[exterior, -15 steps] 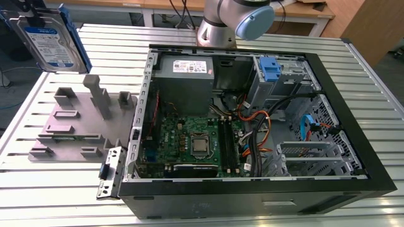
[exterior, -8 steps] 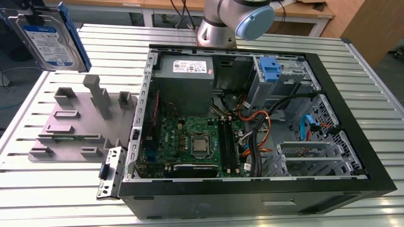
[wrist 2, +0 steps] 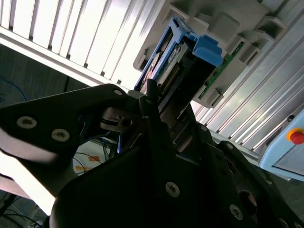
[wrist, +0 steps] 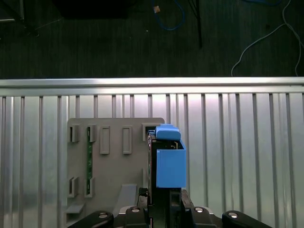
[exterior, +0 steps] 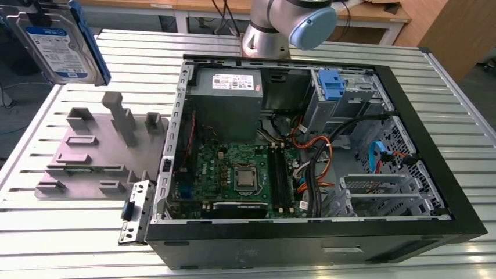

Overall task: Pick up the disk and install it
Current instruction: 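Pick up the disk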

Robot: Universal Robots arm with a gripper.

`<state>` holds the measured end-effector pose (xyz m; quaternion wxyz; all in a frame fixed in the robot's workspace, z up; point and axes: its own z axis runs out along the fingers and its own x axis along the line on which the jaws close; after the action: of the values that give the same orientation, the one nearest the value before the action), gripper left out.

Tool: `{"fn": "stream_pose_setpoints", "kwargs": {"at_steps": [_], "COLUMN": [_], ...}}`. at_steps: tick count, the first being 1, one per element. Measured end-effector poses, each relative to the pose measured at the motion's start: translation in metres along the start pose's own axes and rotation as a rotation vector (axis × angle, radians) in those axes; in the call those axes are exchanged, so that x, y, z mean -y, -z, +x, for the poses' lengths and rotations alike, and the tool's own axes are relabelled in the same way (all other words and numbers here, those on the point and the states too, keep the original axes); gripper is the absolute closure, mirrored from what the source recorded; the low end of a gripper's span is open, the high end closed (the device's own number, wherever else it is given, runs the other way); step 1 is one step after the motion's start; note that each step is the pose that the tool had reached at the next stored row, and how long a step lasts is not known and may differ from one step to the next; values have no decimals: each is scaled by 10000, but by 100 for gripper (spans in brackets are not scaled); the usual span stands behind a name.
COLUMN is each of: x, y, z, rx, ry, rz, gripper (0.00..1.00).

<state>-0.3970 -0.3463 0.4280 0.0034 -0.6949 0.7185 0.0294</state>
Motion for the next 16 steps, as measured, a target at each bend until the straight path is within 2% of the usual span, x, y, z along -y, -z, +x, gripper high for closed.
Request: {"fn": "stream_pose_setpoints", "kwargs": {"at_steps": [5,16], "x": [-1,-2], "y": [33,42], "z": [-1,-2], "rx": [0,-1], "ry": [0,0], "rz": [1,-2], "gripper": [65,65]}}
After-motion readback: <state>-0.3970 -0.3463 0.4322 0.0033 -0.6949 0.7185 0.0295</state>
